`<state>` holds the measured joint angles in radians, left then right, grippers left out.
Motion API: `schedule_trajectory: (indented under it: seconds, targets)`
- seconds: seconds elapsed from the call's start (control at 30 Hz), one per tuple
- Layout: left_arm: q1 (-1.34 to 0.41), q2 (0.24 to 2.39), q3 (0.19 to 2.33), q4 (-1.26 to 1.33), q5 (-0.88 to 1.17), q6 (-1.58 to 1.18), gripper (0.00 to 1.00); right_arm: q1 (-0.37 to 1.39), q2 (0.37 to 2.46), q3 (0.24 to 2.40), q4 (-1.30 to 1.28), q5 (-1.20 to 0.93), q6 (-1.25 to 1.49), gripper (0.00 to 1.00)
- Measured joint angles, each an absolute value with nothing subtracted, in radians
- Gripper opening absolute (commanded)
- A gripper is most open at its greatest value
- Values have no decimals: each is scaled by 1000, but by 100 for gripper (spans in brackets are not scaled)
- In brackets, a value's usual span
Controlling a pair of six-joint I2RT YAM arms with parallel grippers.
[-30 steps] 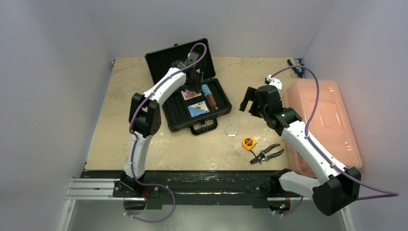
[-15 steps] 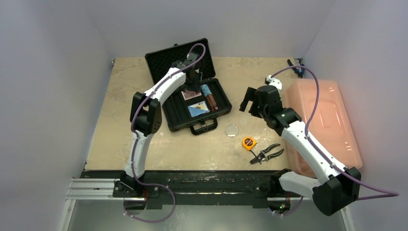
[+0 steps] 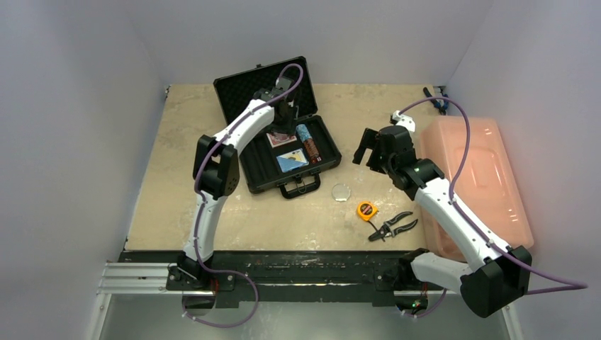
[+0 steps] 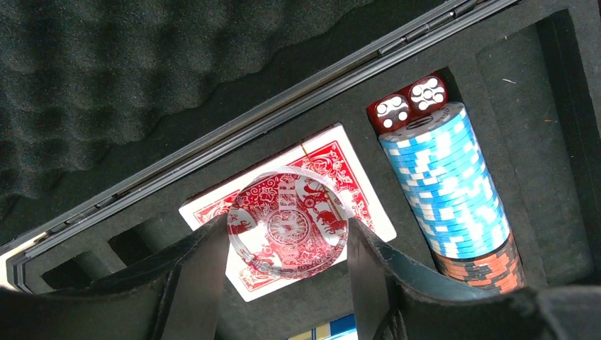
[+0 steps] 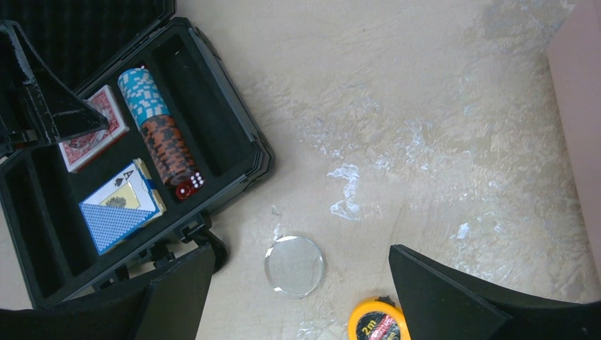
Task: Pack up texas hold em set
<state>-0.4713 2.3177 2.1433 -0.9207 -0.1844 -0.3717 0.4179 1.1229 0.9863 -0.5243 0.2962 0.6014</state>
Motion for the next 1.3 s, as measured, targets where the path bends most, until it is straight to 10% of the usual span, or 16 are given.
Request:
schedule_trajectory:
  seconds: [0.37,0.77,1.3]
  targets:
    - [-471,2321,2147,-920,-184,-372,6,418,1124,979,-524,296,601,99]
    - [-471,2312,2127,-886,-181,-371,61,418,1124,975,-524,296,601,99]
    - [-471,2161,2018,-851,-168,-370,74,418,1122,975,-524,292,601,99]
